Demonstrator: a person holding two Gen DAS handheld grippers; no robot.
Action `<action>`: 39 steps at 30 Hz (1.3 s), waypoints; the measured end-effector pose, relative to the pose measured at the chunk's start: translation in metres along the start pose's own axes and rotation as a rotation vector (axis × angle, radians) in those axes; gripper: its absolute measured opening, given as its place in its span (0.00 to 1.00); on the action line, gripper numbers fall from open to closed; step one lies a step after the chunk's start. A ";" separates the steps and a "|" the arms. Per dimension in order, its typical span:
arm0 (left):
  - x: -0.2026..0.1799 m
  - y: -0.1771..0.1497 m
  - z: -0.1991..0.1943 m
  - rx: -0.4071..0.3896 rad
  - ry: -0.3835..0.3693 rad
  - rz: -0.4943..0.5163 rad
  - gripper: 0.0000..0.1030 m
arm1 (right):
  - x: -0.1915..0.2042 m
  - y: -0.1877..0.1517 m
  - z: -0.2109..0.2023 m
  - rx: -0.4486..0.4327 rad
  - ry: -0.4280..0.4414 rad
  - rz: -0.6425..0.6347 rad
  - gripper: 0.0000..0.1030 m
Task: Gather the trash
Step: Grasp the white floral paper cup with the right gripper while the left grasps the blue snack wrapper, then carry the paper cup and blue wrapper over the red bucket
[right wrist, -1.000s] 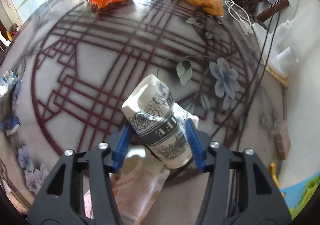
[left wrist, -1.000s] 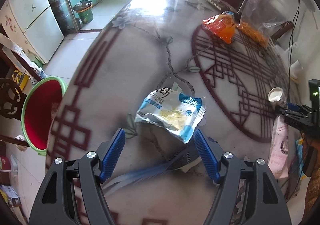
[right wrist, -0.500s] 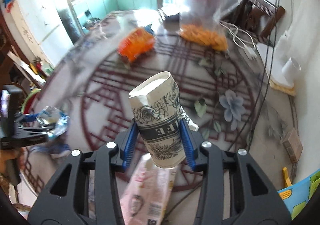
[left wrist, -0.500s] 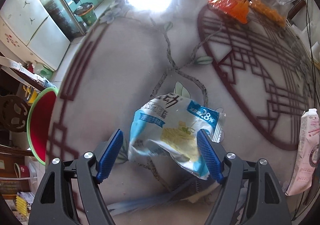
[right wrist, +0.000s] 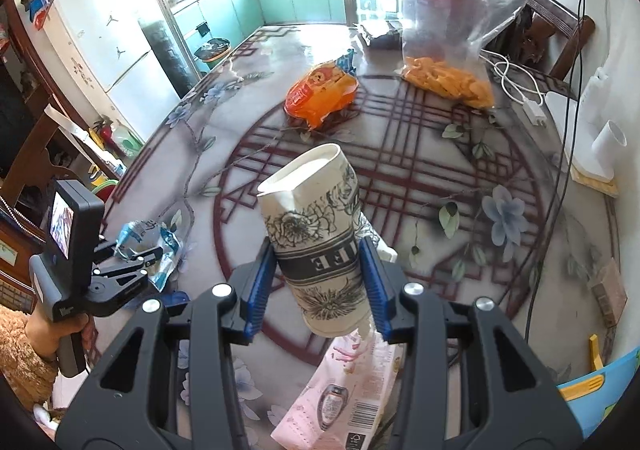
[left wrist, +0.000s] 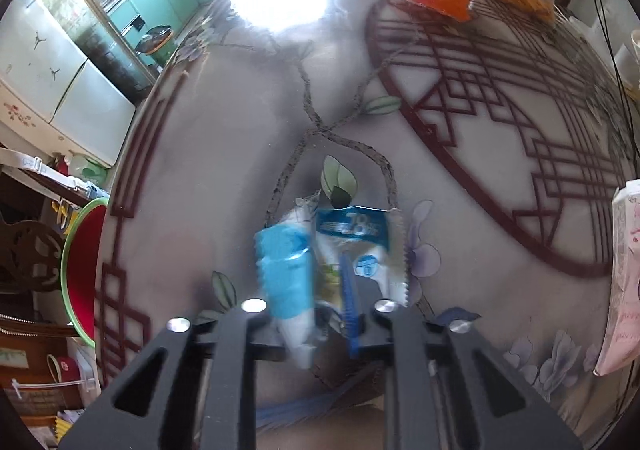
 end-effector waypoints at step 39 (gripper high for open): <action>0.063 -0.009 -0.104 -0.236 -0.188 -0.202 0.07 | 0.109 -0.006 -0.008 -0.040 0.080 -0.069 0.40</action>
Point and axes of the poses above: each gripper's, at about its wrist camera, not at the fingertips, and z roughly the way its jaws point, x to its left, y to its top, the point moved 9 cm from there along z, roughly the way its jaws point, and after that the axes turned 10 degrees about z, right-handed, at the moved point
